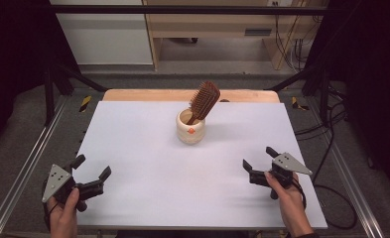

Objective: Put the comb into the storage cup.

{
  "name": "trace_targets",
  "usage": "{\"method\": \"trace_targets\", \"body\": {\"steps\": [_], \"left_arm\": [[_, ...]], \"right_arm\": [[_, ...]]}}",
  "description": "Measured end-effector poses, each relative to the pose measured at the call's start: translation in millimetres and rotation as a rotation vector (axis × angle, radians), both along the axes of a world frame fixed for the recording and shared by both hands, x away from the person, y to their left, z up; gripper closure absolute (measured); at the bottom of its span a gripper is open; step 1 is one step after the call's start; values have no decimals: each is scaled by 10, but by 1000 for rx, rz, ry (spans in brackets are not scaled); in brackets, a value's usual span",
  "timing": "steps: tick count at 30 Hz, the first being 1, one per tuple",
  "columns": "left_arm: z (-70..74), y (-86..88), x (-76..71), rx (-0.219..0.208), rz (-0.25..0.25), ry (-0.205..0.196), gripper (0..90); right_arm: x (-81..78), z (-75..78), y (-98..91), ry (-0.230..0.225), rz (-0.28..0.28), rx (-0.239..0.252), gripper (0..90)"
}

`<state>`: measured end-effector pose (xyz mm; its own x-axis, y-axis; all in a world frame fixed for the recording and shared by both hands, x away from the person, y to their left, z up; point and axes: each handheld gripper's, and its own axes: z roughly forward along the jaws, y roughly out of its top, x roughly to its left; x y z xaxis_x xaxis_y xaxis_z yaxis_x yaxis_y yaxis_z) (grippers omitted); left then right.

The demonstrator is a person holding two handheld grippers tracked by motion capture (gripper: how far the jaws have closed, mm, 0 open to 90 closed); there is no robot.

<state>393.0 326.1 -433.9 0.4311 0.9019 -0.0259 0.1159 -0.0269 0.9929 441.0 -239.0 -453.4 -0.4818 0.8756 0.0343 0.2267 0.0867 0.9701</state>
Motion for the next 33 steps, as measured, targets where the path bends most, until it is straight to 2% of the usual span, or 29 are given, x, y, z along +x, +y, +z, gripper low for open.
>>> {"method": "trace_targets", "body": {"steps": [17,24,28,33], "left_arm": [[-6,-17,8,3,-5,-1,10],[-14,-27,22,-4,-10,5,11],[-15,-29,28,-5,-11,6,11],[-18,-29,35,-8,-13,10,11]], "right_arm": [[80,-48,130,4,-1,-3,28],[117,-65,189,3,10,18,30],[138,-69,222,7,11,50,31],[157,-70,277,3,23,53,31]]}}
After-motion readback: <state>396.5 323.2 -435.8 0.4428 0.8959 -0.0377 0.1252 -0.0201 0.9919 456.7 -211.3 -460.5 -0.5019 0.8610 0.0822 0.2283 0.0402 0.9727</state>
